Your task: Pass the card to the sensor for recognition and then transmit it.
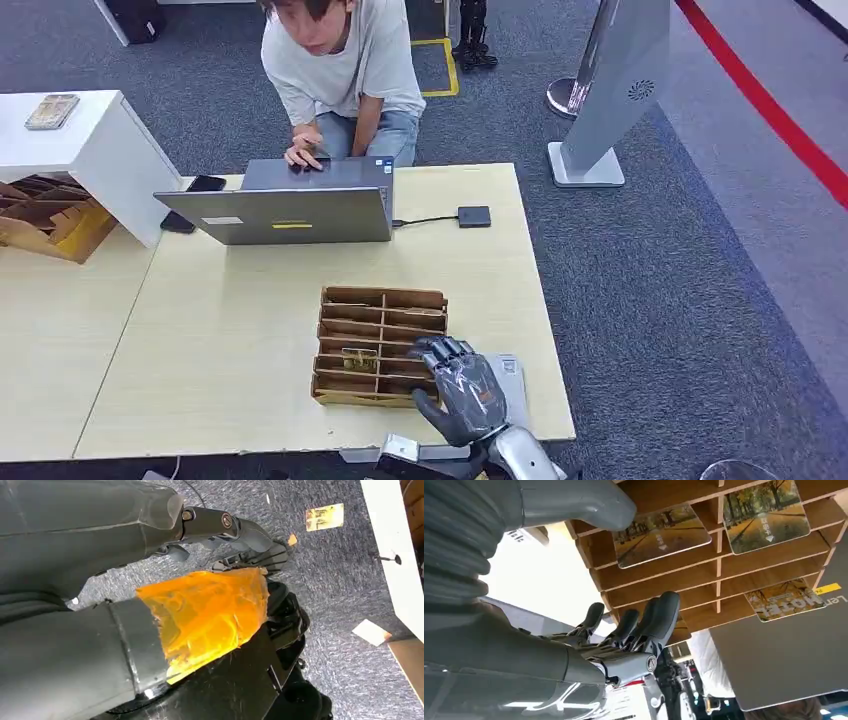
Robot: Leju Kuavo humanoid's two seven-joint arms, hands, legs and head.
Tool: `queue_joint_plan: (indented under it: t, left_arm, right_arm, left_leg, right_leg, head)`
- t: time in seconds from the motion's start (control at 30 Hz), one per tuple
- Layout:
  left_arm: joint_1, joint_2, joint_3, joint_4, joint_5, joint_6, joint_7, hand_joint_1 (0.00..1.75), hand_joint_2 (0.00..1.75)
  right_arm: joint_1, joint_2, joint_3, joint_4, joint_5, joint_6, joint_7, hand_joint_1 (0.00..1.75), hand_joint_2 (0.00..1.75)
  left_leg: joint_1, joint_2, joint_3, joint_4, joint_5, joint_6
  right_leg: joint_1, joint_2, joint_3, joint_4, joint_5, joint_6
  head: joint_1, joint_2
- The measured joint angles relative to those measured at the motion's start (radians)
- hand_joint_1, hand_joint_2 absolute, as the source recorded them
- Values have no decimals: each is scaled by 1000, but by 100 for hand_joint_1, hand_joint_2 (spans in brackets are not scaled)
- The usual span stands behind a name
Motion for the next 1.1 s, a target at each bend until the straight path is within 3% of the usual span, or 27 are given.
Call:
queue_joint_plan:
  t: [0.27, 0.43, 0.47, 0.87, 0.93, 1.03, 1.1]
  left_arm:
    - [0, 0, -8, 0, -2, -1, 0, 0, 0]
    - [-1, 1, -9, 0, -5, -3, 0, 0, 0]
    - [-1, 1, -9, 0, -5, -3, 0, 0, 0]
    - [-3, 1, -10, 0, -8, -6, 0, 0, 0]
    - [-4, 1, -10, 0, -8, -6, 0, 0, 0]
    - [-4, 1, -10, 0, -8, -6, 0, 0, 0]
    - [-4, 1, -10, 0, -8, -7, 1, 0, 0]
  right_arm:
    - [-5, 6, 8, 6, -5, 5, 0, 63, 175]
    - [-9, 8, 15, 12, -7, 9, -1, 66, 175]
    - [-10, 8, 16, 14, -7, 11, -1, 75, 175]
    - [-20, 14, 26, 31, -14, 21, -4, 72, 175]
    - [-22, 15, 27, 35, -14, 21, -4, 77, 175]
    - [-23, 16, 27, 40, -15, 22, -4, 99, 175]
    - [-24, 16, 27, 42, -15, 22, -4, 129, 175]
  left_leg:
    - [0, 0, 0, 0, 0, 0]
    - [0, 0, 0, 0, 0, 0]
    - [0, 0, 0, 0, 0, 0]
    - [0, 0, 0, 0, 0, 0]
    - [0, 0, 0, 0, 0, 0]
    - [0, 0, 0, 0, 0, 0]
    - [0, 0, 0, 0, 0, 0]
  right_leg:
    - [0, 0, 0, 0, 0, 0]
    - [0, 0, 0, 0, 0, 0]
    - [0, 0, 0, 0, 0, 0]
    - [0, 0, 0, 0, 0, 0]
    - [0, 0, 0, 0, 0, 0]
    - [0, 0, 0, 0, 0, 0]
    - [0, 0, 0, 0, 0, 0]
  head:
    - [0, 0]
    - [0, 0]
    - [0, 0]
    - [0, 0]
    - [0, 0]
    - [0, 0]
    - [0, 0]
